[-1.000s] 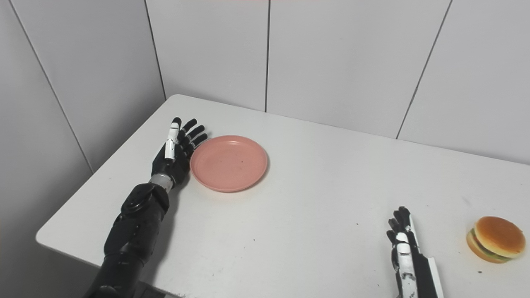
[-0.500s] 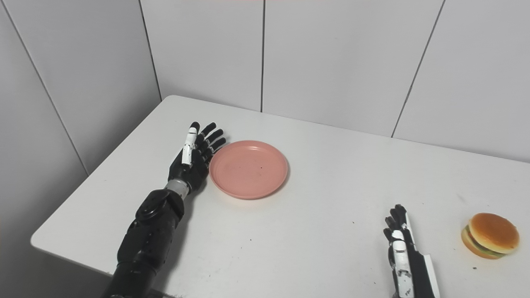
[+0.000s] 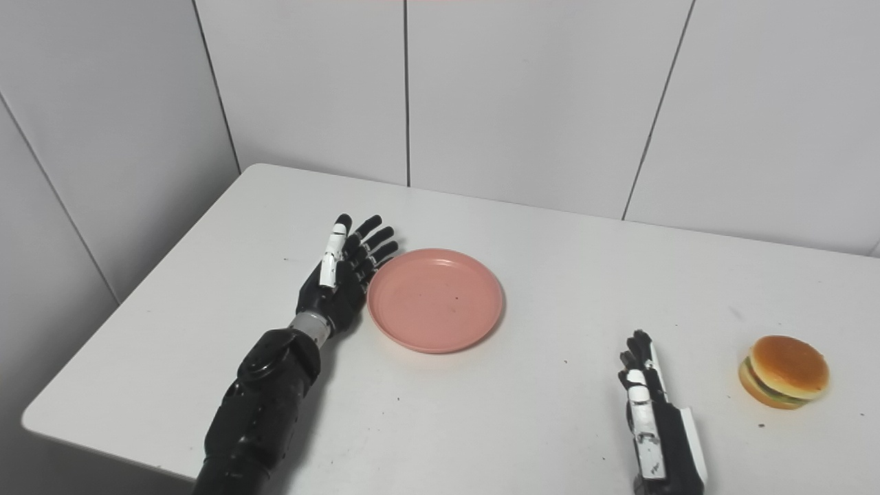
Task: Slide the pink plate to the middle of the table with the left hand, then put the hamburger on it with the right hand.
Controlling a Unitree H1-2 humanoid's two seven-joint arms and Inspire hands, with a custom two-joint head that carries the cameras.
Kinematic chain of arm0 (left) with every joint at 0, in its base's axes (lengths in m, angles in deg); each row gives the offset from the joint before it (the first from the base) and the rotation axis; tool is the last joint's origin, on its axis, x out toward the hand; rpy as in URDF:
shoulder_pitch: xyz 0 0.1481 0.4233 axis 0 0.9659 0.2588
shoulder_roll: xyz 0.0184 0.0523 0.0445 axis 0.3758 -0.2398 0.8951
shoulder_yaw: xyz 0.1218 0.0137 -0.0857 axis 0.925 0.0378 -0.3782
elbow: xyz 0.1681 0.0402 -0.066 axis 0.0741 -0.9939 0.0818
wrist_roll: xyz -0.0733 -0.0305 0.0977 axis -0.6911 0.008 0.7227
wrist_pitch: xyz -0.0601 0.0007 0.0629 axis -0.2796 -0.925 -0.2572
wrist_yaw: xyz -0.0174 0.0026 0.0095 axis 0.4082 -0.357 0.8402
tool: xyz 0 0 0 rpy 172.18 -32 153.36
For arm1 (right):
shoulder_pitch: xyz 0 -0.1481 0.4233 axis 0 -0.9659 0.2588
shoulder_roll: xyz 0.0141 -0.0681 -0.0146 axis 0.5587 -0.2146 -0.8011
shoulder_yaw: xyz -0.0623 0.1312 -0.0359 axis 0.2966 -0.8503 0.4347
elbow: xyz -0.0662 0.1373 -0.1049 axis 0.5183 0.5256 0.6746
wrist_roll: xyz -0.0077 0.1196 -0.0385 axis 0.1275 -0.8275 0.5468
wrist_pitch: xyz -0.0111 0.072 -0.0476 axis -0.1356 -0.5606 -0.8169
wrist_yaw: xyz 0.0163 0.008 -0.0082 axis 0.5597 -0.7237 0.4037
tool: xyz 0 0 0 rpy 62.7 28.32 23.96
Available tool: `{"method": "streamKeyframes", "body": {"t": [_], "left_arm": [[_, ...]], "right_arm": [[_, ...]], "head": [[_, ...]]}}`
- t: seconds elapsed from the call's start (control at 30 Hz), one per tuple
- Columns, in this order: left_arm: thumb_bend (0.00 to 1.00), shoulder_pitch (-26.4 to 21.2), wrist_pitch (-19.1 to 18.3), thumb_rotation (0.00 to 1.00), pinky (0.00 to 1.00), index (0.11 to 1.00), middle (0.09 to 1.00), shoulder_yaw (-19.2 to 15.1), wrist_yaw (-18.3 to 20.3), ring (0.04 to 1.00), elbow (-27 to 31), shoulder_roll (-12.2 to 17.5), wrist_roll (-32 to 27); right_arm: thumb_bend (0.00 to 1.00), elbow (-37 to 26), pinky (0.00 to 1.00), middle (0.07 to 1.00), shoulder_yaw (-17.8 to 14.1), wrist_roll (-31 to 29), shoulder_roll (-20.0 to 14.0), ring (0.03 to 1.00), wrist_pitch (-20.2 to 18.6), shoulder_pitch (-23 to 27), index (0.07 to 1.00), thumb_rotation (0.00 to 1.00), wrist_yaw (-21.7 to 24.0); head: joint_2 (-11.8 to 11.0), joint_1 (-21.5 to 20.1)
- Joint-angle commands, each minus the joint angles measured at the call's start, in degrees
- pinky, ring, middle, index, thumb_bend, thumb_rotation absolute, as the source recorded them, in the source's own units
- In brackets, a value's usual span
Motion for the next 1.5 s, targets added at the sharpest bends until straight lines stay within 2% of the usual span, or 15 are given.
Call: {"method": "streamKeyframes", "body": {"t": [0.0,0.37,0.53,0.7,0.8,1.0,1.2,1.4,1.47], "left_arm": [[0.52,-0.26,-1.25,1.0,0.92,0.884,0.897,1.09,0.26,0.901,1.07,-0.84,0.53],[0.51,0.3,-3.8,1.0,0.95,0.903,0.911,5.71,0.86,0.916,5.72,-4.14,1.88],[0.51,1.11,-5.04,1.0,0.93,0.903,0.909,7.7,0.68,0.91,7.68,-5.14,2.74],[0.5,2.08,-5.69,1.0,0.92,0.898,0.91,9.19,1.45,0.91,8.53,-5.52,3.14],[0.52,2.92,-5.44,1.0,0.92,0.888,0.902,10.05,2.01,0.901,8.69,-5.43,3.28],[0.52,4.11,-5.83,1.0,0.92,0.89,0.906,10.67,3.01,0.907,9.39,-5.2,3.23],[0.53,4.51,-5.55,1.0,0.93,0.881,0.899,10.83,2.31,0.9,9.76,-5.23,4.72],[0.52,4.69,-5.67,1.0,0.94,0.89,0.906,10.38,2.28,0.907,9.99,-5.73,4.93],[0.52,4.76,-5.6,1.0,0.94,0.896,0.911,10.22,2.21,0.916,10.0,-5.83,4.97]], "right_arm": [[0.19,1.25,1.0,1.0,0.4,0.27,0.69,1.0,0.02,-1.15,1.0,1.0,-0.23],[0.18,0.32,1.0,1.0,0.87,1.41,1.47,0.995,-0.98,-1.33,1.0,1.0,-1.06],[0.21,-0.61,1.0,1.0,1.01,1.46,1.96,1.0,-3.12,-1.35,1.0,1.0,-1.43],[0.23,-1.18,1.0,1.0,1.33,2.54,2.21,1.0,-3.67,-1.29,1.0,1.0,-1.67],[0.2,-1.55,1.0,1.0,1.43,2.55,2.53,1.0,-3.75,-1.38,1.0,1.0,-1.68],[0.17,-2.2,1.0,1.0,1.63,3.07,2.94,1.0,-4.23,-1.53,1.0,1.0,-1.92],[0.2,-3.03,1.0,1.0,1.59,3.56,3.04,1.0,-5.56,-1.42,1.0,1.0,-2.11],[0.21,-3.3,1.0,1.0,0.88,3.43,2.63,1.0,-4.8,-1.17,1.0,1.0,-2.71],[0.17,-3.84,1.0,1.0,0.34,2.88,2.35,1.0,-4.58,-0.88,1.0,1.0,-2.69]], "head": [[0.02,-0.16],[1.14,-3.0],[1.58,-3.98],[2.08,-5.1],[2.25,-5.92],[2.63,-7.14],[2.88,-7.88],[3.11,-9.45],[3.15,-9.93]]}}
